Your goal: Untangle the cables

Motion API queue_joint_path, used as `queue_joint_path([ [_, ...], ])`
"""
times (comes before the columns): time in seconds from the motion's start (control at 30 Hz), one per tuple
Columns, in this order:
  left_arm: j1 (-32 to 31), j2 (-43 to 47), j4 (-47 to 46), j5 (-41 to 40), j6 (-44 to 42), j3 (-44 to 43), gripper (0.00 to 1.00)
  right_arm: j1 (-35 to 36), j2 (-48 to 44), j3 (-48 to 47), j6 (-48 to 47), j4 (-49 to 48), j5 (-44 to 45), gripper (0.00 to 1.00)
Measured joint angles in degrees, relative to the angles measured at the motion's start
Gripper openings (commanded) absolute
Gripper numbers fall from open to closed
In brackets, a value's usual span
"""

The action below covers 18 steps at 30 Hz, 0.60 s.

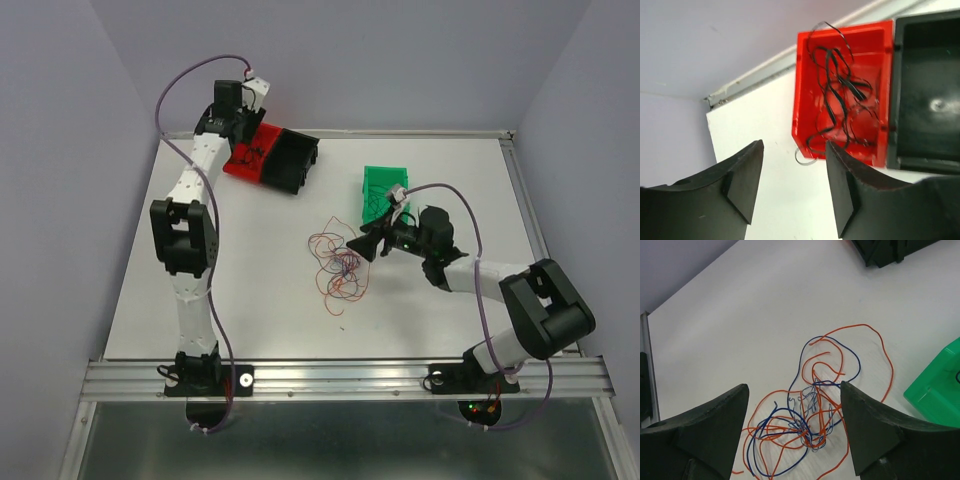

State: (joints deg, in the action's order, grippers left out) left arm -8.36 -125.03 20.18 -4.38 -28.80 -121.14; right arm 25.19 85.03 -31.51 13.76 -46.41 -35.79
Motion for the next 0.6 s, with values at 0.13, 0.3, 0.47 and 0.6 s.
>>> queue_joint_path([
  [0.13, -1.53, 10.51, 0.48, 5.86, -0.81, 14.62, 0.70, 0.00, -0.07, -5.11, -0.90, 10.49, 3.32, 0.80],
  [0.3, -12.96, 24.48, -3.76, 9.03, -1.86, 35.47, 0.71, 0.00, -5.29, -5.88, -2.45, 21.79, 6.40, 0.80],
  [0.47, -26.62, 27.82, -10.27, 16.85, -1.22, 44.37, 0.74, 0.90, -14.38, -5.75, -3.74, 29.42, 7.15, 0.84],
  [0.6, -26.53, 27.74, -13.22, 23.58, -0.63, 46.99, 0.74, 2.78, -18.64, -5.27, -4.57, 31.28, 7.76, 0.82],
])
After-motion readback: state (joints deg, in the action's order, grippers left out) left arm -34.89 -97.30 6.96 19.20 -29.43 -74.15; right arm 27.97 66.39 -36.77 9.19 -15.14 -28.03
